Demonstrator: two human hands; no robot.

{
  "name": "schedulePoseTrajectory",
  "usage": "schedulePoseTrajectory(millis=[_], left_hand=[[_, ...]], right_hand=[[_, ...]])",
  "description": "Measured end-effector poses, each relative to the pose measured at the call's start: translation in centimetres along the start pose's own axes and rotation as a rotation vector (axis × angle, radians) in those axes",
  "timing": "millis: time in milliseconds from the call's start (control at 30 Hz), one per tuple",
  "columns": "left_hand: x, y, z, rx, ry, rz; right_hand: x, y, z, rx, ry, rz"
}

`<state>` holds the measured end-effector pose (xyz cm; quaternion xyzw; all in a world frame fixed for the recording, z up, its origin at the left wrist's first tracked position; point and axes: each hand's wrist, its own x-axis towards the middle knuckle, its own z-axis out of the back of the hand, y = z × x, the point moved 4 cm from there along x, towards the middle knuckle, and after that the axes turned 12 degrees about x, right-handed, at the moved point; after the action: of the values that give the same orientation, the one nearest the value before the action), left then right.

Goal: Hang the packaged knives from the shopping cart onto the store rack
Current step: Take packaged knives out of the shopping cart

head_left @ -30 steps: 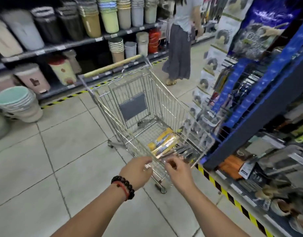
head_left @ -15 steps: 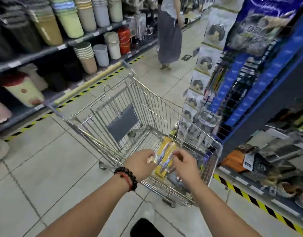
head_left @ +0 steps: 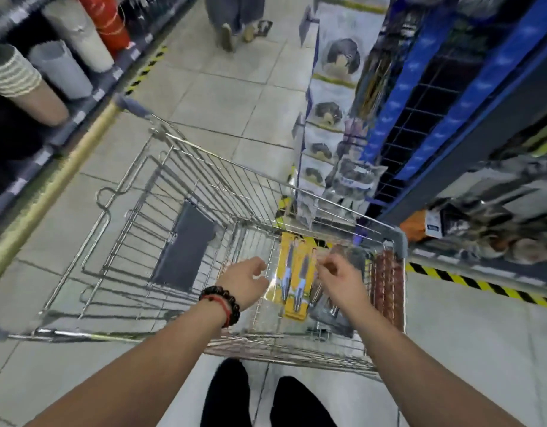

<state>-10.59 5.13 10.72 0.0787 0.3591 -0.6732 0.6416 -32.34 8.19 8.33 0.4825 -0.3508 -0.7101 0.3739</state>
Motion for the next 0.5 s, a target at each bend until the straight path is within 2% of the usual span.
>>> schedulePoseTrajectory(millis=[233, 500], left_hand=[[10.7, 2.5, -3.3, 0.009, 0.182, -0.051], [21.2, 4.9, -12.2, -0.012, 0.37, 0.029]], right_hand=[[2.6, -7.6, -3.9, -0.065, -0.096, -0.223], [9.0, -16.9, -10.0, -0.082, -0.133, -0.452]])
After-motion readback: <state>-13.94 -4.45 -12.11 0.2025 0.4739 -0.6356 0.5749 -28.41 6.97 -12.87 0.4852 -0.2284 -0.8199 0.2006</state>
